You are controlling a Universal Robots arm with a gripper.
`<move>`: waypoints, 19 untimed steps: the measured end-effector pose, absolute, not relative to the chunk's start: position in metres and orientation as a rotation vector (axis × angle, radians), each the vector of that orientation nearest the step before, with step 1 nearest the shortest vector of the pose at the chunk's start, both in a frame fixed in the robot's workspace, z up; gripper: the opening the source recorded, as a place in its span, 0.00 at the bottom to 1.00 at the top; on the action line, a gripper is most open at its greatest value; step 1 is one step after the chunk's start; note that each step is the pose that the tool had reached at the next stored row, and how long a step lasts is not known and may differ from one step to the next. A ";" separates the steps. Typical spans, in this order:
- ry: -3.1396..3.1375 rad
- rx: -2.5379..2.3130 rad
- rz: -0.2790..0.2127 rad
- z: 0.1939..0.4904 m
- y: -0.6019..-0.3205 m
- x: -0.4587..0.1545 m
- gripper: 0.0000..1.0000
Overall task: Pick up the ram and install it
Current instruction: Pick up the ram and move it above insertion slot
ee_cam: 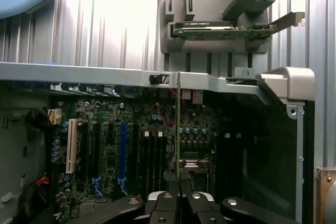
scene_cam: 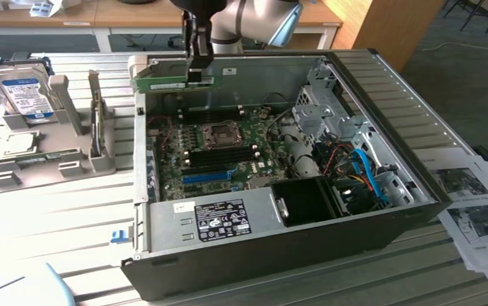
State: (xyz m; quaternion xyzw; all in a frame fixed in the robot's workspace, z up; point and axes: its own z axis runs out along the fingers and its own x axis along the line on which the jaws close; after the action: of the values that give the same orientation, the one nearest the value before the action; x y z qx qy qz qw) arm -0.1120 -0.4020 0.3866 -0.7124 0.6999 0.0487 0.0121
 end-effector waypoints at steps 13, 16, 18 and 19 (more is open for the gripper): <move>2.182 -2.221 0.153 0.387 -0.402 -0.083 0.11; 2.183 -2.221 0.153 0.387 -0.402 -0.076 0.11; 2.183 -2.222 0.153 0.387 -0.402 -0.072 0.11; 2.183 -2.222 0.153 0.387 -0.402 -0.070 0.11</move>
State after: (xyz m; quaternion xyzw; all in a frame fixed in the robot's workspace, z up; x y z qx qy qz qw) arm -0.0699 -0.4020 0.3866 -0.7124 0.6999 0.0490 0.0117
